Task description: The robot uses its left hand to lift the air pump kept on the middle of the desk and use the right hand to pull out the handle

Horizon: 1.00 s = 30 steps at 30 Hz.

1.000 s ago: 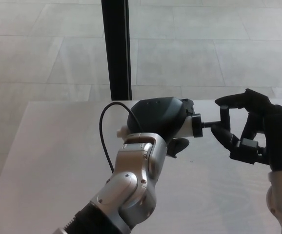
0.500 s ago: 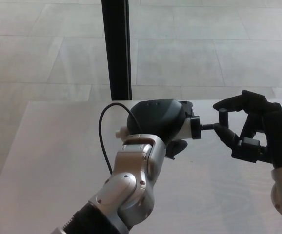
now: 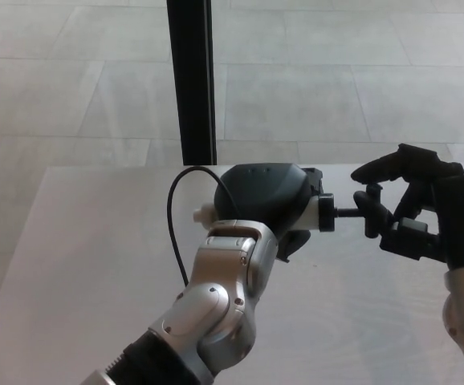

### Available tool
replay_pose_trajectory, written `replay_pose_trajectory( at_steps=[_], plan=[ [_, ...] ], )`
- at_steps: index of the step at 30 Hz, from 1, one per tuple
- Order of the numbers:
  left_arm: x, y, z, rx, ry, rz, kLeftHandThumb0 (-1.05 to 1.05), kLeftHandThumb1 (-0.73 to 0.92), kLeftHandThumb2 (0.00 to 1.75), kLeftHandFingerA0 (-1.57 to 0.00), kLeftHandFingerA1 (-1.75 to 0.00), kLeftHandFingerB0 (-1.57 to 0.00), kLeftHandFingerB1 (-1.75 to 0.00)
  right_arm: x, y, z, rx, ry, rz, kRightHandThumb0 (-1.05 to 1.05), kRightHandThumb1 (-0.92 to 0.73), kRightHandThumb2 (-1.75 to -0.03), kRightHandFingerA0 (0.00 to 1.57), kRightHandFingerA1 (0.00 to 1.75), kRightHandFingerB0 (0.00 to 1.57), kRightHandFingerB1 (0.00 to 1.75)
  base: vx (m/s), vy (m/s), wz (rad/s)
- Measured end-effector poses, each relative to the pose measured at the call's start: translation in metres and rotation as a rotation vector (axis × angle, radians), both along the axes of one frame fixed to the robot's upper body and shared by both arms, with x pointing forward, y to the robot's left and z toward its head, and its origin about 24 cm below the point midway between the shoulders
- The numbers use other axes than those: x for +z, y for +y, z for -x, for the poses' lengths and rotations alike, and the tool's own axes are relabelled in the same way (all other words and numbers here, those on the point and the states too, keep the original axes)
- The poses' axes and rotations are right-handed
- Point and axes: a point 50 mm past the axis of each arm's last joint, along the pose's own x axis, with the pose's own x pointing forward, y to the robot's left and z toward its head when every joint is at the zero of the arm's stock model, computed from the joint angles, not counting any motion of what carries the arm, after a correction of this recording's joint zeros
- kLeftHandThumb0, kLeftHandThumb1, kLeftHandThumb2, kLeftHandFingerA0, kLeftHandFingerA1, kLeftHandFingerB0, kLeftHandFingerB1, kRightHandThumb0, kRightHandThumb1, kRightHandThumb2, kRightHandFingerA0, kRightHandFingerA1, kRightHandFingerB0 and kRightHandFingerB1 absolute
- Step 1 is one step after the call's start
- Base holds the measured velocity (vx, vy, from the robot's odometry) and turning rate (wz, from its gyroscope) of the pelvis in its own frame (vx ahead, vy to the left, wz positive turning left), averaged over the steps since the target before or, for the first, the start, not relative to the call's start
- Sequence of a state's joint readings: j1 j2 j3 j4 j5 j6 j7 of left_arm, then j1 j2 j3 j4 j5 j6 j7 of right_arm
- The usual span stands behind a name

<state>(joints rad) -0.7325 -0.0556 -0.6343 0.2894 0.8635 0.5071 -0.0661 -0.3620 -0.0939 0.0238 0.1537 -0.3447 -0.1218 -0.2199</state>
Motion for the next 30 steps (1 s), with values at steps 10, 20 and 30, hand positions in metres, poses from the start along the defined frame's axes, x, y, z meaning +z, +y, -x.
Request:
replay_pose_trajectory(
  at_steps=[10, 20, 30],
  plan=[
    [0.001, 0.002, -0.002, 0.006, -0.006, -0.013, -0.3, 0.81, 0.74, -0.88, -1.75, -0.77, -1.19, 0.002, 0.001, 0.001, -0.032, -0.006, -0.03, -0.18, -0.6, -0.77, 0.95, 1.55, 0.9, 0.86, 0.0, 0.0, 0.0],
    [0.004, 0.007, -0.007, 0.027, -0.008, -0.003, -0.25, 0.75, 0.86, -0.88, -1.67, -0.78, -1.15, 0.001, 0.002, 0.004, -0.042, -0.002, -0.039, -0.18, -0.59, -0.73, 0.99, 1.5, 0.91, 0.84, 0.0, 0.0, 0.0],
    [0.013, 0.007, -0.012, 0.032, -0.026, 0.0, -0.28, 0.77, 0.72, -0.87, -1.68, -0.79, -1.08, -0.002, 0.002, 0.005, -0.052, 0.001, -0.038, -0.21, -0.59, -0.7, 1.01, 1.47, 0.92, 0.82, 0.0, 0.0, 0.0]
  ],
)
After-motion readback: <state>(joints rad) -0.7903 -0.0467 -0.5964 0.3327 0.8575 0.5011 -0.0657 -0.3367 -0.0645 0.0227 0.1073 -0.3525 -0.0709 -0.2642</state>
